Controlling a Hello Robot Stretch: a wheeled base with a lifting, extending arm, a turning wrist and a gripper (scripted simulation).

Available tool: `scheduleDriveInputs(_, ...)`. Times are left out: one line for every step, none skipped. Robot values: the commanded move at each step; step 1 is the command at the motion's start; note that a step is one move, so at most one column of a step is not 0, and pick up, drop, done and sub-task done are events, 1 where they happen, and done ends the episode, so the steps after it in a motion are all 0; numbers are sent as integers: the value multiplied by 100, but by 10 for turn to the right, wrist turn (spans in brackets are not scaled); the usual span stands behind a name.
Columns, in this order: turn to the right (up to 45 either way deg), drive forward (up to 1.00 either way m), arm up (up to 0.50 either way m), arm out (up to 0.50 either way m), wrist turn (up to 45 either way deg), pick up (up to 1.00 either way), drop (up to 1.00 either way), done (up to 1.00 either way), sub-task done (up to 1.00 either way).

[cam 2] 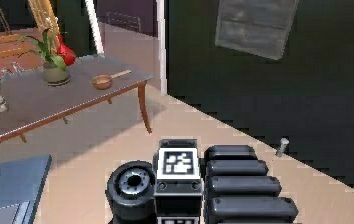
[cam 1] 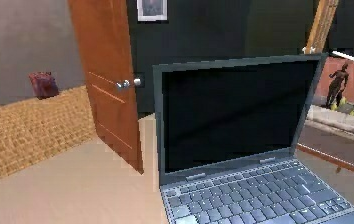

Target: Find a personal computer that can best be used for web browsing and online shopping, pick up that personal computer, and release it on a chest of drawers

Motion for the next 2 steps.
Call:
scheduleDriveInputs(30,0,0,0,0,0,0,0,0)
scheduleDriveInputs(0,100,0,0,0,0,0,0,0)
